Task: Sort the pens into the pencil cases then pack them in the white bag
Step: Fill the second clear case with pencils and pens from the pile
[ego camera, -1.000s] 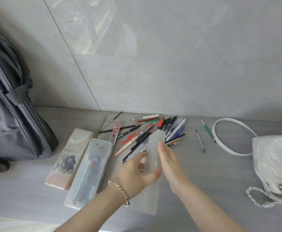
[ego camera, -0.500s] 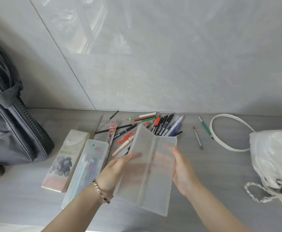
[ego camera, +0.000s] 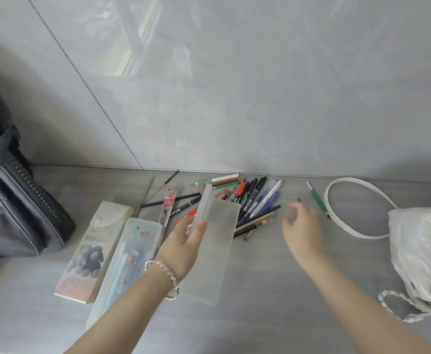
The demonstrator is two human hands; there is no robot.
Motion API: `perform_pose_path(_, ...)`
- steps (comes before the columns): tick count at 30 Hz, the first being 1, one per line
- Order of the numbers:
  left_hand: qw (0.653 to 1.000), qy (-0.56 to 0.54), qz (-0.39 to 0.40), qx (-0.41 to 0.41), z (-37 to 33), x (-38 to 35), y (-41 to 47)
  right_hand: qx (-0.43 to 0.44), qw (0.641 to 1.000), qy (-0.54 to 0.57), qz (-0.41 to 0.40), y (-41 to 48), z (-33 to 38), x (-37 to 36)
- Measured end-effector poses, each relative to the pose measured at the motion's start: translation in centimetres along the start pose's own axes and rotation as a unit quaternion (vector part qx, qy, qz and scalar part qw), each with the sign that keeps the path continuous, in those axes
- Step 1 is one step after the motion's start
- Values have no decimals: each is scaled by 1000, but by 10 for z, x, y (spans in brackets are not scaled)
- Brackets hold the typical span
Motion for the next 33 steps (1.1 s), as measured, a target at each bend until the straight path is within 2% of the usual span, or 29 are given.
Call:
perform_pose_path(2,999,-29,-11,17,-2,-4,6,-16,995,-94,13,28,-12,1)
perform_pose_path(5,998,-57,-12,37,-6,-13,11,-18,972,-221,75,46,-26,-17)
perform_pose_path(7,997,-65,-3,45,-6,-21,16,2,959,-261,106,52,-26,-25)
perform_pose_path(10,996,-80,1,38,-11,-27,20,20,964,-245,98,68,-21,-21)
perform_pose_path(14,997,-72,-7,33,-17,-26,23,-24,968,-247,44,92,-27,3)
perform_pose_path(17,996,-81,-11,35,-20,-26,23,-46,958,-275,66,96,-38,6)
perform_pose_path(20,995,-93,-16,38,-25,-24,22,-24,959,-269,89,88,-35,3)
perform_pose_path(23,993,-106,-16,42,-23,-24,21,68,985,-138,72,69,8,7)
perform_pose_path(25,993,-106,-13,44,-20,-23,19,182,981,-9,70,36,55,16)
perform_pose_path(27,994,-102,-11,47,-16,-22,17,352,929,49,103,-14,105,24)
perform_pose_path(29,993,-112,0,46,-16,-23,14,519,844,-19,130,-66,130,13)
perform_pose_path(30,993,-115,7,40,-17,-23,12,575,805,-65,131,-85,133,4)
perform_pose_path(31,993,-113,14,33,-18,-24,9,608,778,-86,132,-99,133,-5)
perform_pose_path(33,995,-99,15,14,-21,-23,4,612,772,-54,163,-118,138,-16)
Point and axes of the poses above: each hand's wrist, its own y-axis towards the middle knuckle, its own x-axis out of the back of the hand, z = x × y, the point moved 10 cm from there along y, towards the middle knuckle, and after that the axes turned 6 degrees about -z, right-handed, at the moved point
